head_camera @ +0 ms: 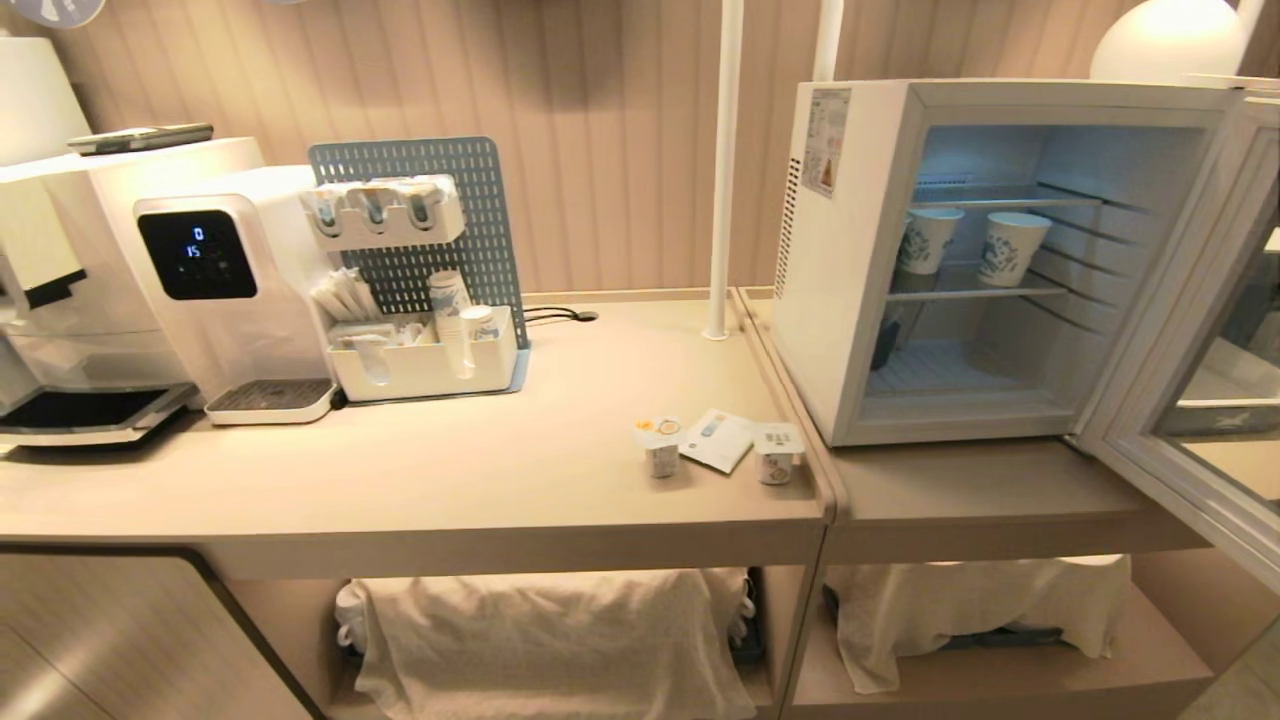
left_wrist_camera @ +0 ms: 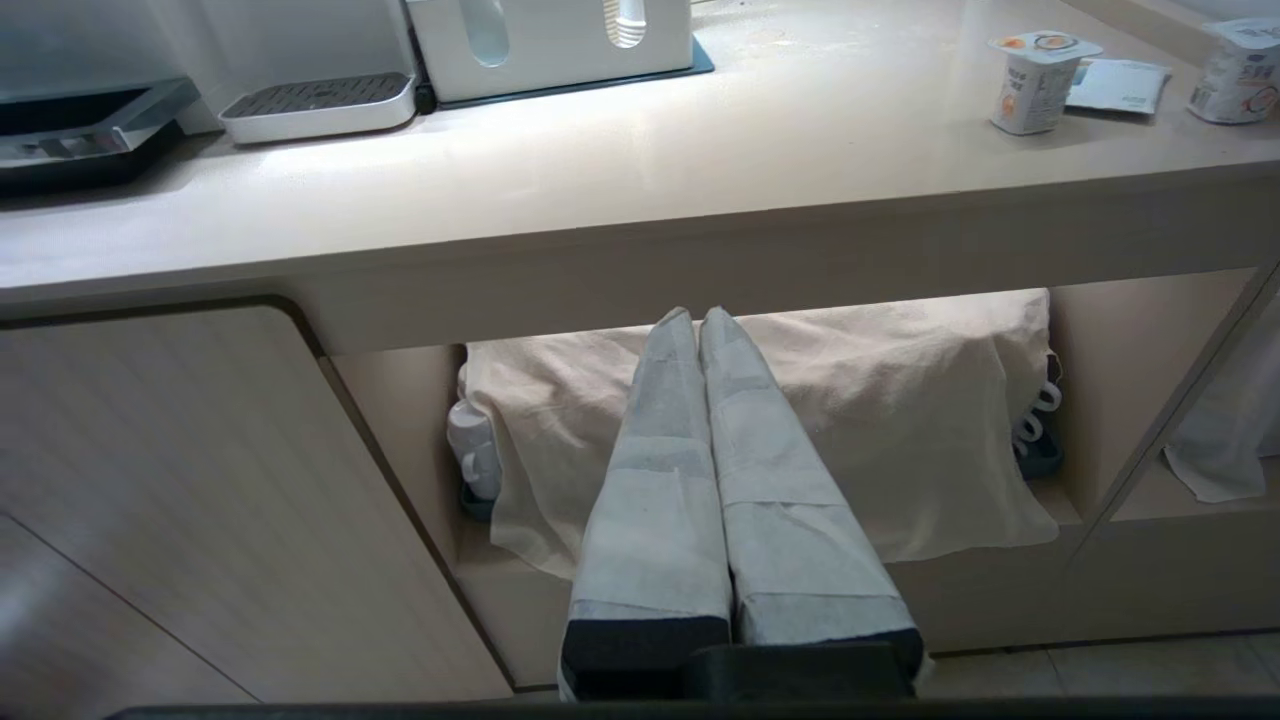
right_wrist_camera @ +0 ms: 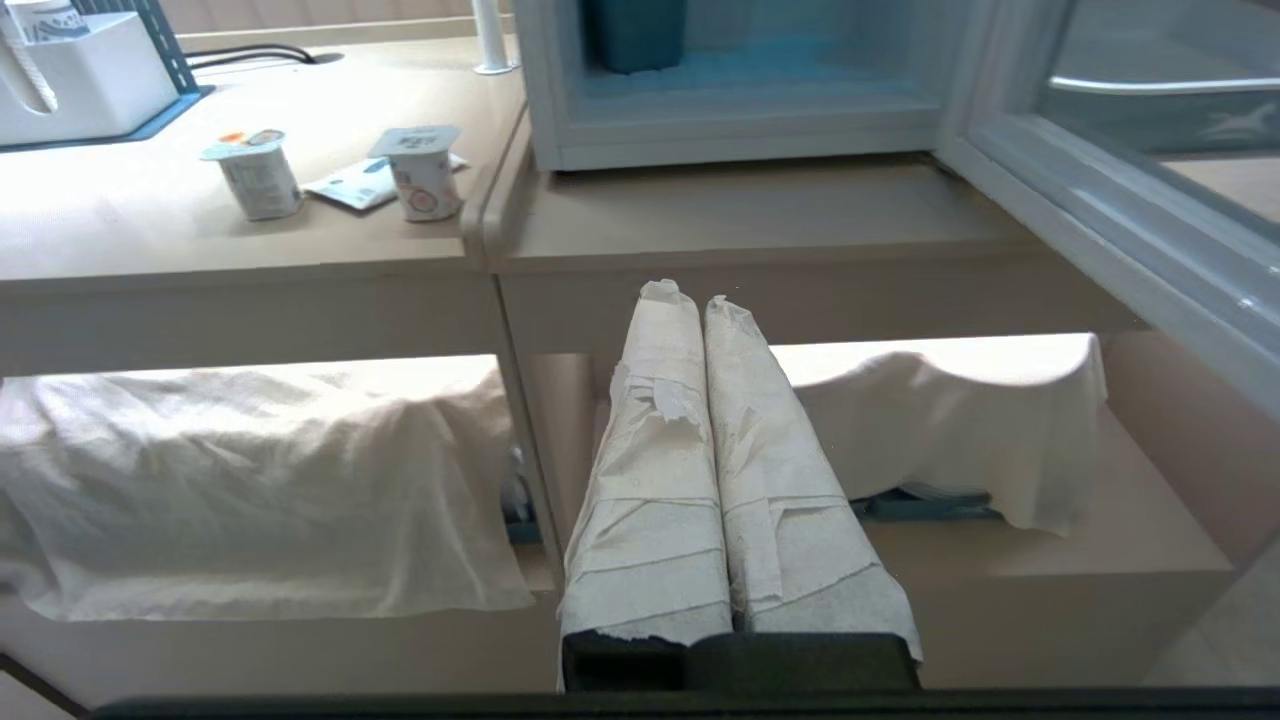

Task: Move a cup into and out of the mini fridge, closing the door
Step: Put the yoghurt in the freezer

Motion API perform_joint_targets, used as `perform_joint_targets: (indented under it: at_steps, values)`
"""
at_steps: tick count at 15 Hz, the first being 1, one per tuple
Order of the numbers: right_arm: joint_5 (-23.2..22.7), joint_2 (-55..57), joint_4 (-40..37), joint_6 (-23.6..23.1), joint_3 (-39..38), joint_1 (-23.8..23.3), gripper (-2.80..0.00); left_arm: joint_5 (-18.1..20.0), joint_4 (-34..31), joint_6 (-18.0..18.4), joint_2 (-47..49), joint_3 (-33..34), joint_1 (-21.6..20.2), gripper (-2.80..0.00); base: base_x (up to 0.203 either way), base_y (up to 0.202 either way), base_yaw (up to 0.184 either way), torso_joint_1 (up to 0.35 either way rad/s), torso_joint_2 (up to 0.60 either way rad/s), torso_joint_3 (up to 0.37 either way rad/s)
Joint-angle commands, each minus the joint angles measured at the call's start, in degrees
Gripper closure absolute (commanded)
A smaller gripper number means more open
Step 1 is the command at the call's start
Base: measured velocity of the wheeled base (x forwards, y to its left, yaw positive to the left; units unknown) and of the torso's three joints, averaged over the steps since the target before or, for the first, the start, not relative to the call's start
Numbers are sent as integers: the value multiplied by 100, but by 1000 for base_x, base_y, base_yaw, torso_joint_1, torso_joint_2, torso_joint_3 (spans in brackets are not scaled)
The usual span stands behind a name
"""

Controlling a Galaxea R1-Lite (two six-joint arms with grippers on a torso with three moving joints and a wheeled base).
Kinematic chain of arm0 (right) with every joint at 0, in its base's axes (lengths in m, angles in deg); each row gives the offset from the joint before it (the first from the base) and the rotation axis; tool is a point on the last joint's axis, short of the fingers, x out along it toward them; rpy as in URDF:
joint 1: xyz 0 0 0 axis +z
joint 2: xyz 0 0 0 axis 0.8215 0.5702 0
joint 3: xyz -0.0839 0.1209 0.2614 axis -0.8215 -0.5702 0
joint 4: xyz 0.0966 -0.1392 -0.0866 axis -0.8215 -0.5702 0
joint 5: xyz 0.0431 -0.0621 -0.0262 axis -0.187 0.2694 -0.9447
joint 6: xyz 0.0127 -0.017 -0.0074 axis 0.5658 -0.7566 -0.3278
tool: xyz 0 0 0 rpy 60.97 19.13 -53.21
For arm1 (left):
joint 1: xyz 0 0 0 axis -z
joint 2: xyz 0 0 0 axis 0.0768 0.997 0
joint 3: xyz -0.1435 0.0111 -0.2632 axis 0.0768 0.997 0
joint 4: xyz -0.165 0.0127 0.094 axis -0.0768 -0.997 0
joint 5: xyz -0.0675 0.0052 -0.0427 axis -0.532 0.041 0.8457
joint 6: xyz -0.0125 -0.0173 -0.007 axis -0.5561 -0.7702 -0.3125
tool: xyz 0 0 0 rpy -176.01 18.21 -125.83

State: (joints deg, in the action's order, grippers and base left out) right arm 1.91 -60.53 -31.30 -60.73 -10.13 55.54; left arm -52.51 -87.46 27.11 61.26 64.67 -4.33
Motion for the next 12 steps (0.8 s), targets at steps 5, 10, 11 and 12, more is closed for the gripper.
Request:
perform_joint_targets:
  at_steps: [5, 10, 11, 12]
  values:
    - [0, -1, 0, -2, 1, 5, 0, 11, 23, 2, -10, 7, 1, 0, 48, 75, 6, 1, 3, 2]
    - [-196, 328, -165, -42, 1009, 6, 0, 2, 59, -25, -6, 14, 1, 0, 0, 0, 0, 0, 0, 0]
    - [-398, 754, -348, -32, 1263, 7, 0, 2, 67, -33, -4, 16, 1, 0, 0, 0, 0, 0, 0, 0]
    - [-610, 1248, -433, -13, 1424, 9, 0, -7, 67, -44, -4, 16, 1, 0, 0, 0, 0, 0, 0, 0]
